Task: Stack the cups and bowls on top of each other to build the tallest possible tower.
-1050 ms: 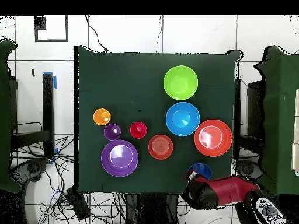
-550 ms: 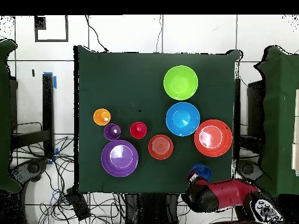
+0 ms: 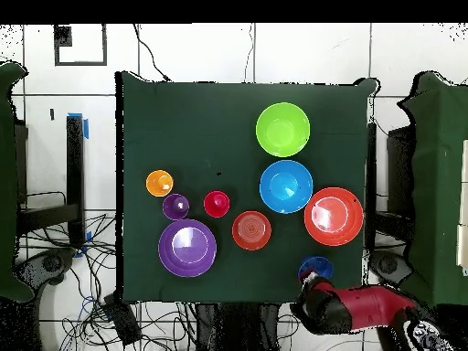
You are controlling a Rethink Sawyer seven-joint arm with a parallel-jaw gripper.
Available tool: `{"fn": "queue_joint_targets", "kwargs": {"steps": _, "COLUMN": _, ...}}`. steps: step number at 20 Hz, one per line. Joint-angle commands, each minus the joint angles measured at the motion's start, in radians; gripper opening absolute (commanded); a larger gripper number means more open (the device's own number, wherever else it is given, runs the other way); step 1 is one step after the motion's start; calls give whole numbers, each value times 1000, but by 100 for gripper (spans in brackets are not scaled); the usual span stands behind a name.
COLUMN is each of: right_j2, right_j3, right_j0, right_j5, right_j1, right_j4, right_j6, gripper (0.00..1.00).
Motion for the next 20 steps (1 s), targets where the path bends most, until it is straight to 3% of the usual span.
{"fn": "queue_joint_targets", "kwargs": {"steps": 1, "right_j2": 171, "right_j3": 9, "right_j0": -50, "right_j5": 90, "right_j1": -77, "right_j4": 85, "right_j6": -161, "gripper": 100}}
{"fn": "queue_joint_targets", "kwargs": {"steps": 12, "right_j2": 216, "right_j3": 30, "right_j0": -81, "right_j5": 142, "right_j1": -124, "right_j4": 122, "right_j6": -183, "gripper": 100}}
{"fn": "queue_joint_targets", "kwargs": {"steps": 20, "right_j2": 192, "right_j3": 18, "right_j0": -56, "right_j5": 123, "right_j1": -112, "right_j4": 104, "right_j6": -132, "gripper": 100}}
